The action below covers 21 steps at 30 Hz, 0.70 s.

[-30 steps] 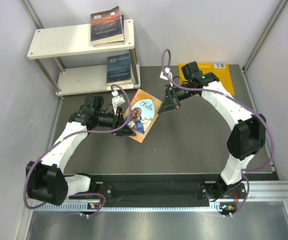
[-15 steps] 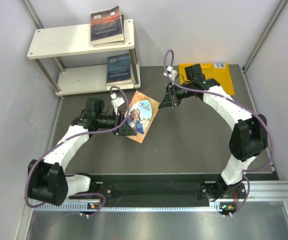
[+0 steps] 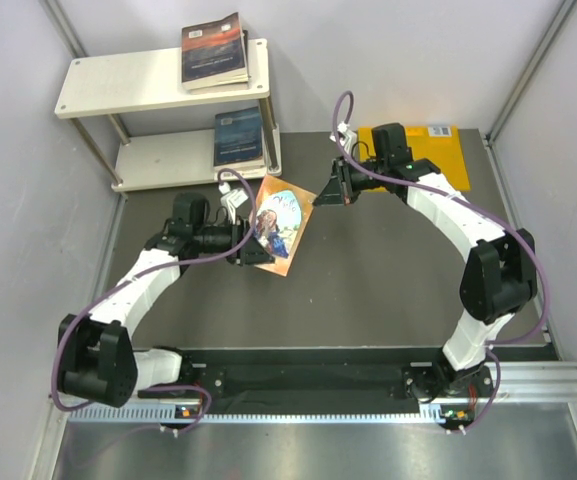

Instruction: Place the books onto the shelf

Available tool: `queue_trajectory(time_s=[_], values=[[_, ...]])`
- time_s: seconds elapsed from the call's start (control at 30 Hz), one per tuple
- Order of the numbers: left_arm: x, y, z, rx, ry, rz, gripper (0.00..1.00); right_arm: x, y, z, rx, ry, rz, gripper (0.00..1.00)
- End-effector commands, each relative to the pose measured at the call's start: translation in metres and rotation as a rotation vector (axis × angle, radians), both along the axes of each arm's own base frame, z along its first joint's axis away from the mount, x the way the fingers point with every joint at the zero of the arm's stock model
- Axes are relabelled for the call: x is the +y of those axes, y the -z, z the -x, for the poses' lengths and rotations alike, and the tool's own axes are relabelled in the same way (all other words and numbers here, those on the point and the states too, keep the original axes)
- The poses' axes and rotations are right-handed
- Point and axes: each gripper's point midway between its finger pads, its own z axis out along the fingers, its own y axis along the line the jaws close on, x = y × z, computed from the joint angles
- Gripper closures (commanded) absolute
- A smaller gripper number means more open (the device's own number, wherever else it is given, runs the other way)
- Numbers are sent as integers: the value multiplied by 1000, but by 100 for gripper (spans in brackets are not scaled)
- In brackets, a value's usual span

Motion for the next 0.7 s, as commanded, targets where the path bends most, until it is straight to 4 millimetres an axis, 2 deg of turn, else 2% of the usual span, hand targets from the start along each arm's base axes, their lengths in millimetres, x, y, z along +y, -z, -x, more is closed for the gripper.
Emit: queue_trajectory(time_s=[0.0,0.1,0.13,0.2,0.23,0.33,0.37,0.53,0.67], values=[[7,7,-26,-15,-103,-76,91,2,-21,-10,-84,15,-47,100],[11,22,-37,0,-147,-119,77,2,-6,-11,-55,8,-36,100],[12,27,-40,6,-160,-130,65,2,-2,-10,-46,5,-33,100],[15,40,-46,28,-181,-163,54,1,8,-8,-29,2,-22,100],[15,43,-48,33,-187,-172,35,0,14,-6,-20,3,-14,100],[19,51,-56,28,-215,-208,6,-3,24,-3,-3,2,2,100],[21,53,-59,24,-227,-221,1,-3,25,-1,-2,3,4,100],[25,52,-73,-3,-260,-256,1,-7,28,6,1,2,14,100],[22,55,-76,-4,-236,-249,1,-9,26,8,-5,-3,18,100]])
